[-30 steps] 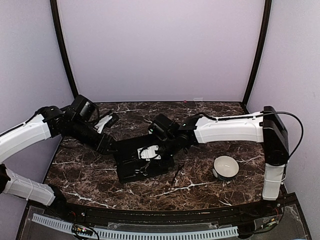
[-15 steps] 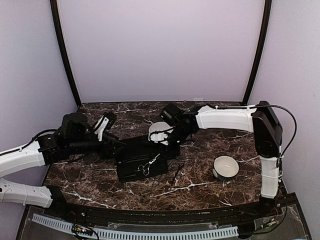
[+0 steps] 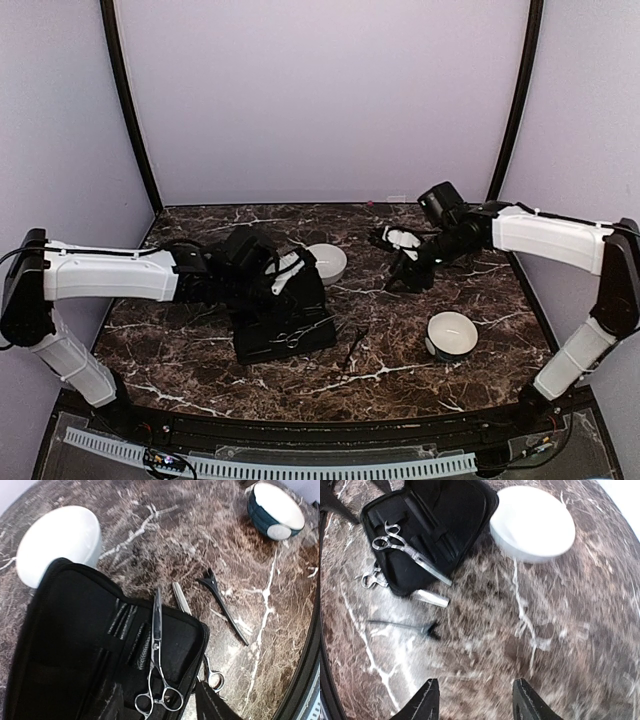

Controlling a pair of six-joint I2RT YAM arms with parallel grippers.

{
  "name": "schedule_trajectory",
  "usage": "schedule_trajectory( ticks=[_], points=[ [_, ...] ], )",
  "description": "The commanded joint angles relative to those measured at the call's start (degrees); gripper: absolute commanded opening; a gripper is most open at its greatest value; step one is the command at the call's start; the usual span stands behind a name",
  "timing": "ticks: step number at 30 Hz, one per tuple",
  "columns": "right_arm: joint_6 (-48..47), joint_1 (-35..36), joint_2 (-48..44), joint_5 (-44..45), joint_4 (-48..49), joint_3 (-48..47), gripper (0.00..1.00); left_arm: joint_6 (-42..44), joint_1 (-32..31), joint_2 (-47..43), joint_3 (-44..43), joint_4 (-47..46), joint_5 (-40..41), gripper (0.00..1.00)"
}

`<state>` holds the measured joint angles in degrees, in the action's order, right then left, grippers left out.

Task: Sort the hair-cutting tools

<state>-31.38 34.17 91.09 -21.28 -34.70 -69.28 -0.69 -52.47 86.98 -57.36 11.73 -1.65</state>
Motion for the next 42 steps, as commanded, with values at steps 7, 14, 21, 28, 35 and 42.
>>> schedule_trajectory(
  ticks=[7,14,21,28,35,42],
  points=[
    [3.9,-10.9,-18.6,-7.7,16.6,20.1,0.53,-0.6,-0.4,16.0,-16.8,20.6,-1.0,0.41],
    [2.8,-11.0,-15.6,-10.7,15.6,19.0,0.53,0.0,-0.4,23.9,-24.7,27.8,-3.3,0.28],
    [1.7,-11.0,-14.7,-10.8,15.1,18.9,0.52,0.7,-0.4,27.5,-27.8,31.2,-5.2,0.2],
    [1.0,-11.0,-13.8,-11.7,14.1,18.6,0.52,0.4,-0.4,29.0,-28.0,32.2,-3.1,0.2],
    [0.8,-10.9,-13.5,-12.2,13.9,18.6,0.52,-0.7,-0.4,29.3,-27.9,30.1,-1.0,0.31],
    [0.7,-10.9,-13.3,-11.7,13.9,18.7,0.52,-0.2,-0.4,27.6,-27.9,25.2,-1.9,0.21]
  ],
)
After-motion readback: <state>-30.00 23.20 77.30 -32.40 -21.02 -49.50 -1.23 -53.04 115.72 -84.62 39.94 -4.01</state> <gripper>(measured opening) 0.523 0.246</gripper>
